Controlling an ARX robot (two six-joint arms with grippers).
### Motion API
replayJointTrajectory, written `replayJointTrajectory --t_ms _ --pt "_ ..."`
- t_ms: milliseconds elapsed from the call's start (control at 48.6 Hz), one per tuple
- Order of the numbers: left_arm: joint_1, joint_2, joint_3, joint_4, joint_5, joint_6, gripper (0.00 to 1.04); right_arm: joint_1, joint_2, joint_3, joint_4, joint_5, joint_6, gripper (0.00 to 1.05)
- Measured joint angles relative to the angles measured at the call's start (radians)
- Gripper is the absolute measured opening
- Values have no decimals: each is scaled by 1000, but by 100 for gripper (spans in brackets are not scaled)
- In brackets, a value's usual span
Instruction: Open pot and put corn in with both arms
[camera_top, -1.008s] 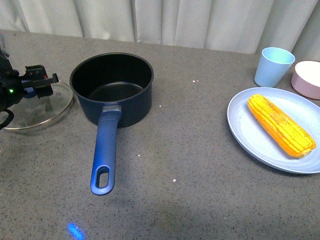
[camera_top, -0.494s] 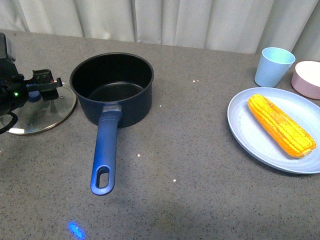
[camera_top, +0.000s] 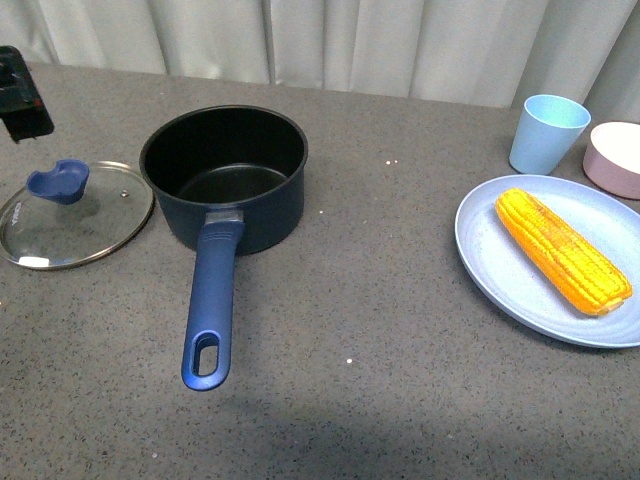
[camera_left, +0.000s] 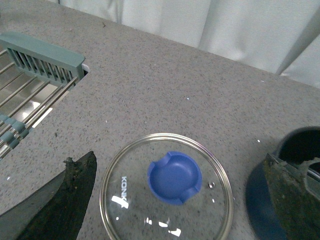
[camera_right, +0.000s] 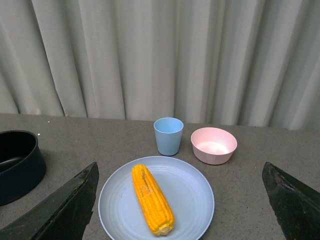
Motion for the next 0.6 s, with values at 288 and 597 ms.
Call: replayJointTrajectory --t_ms 288,597 --pt "36 -430 -235 -177 63 -43 98 0 0 0 0 0 0 96" --pt "24 -563 -434 141 213 82 60 0 0 0 0 0 0 96"
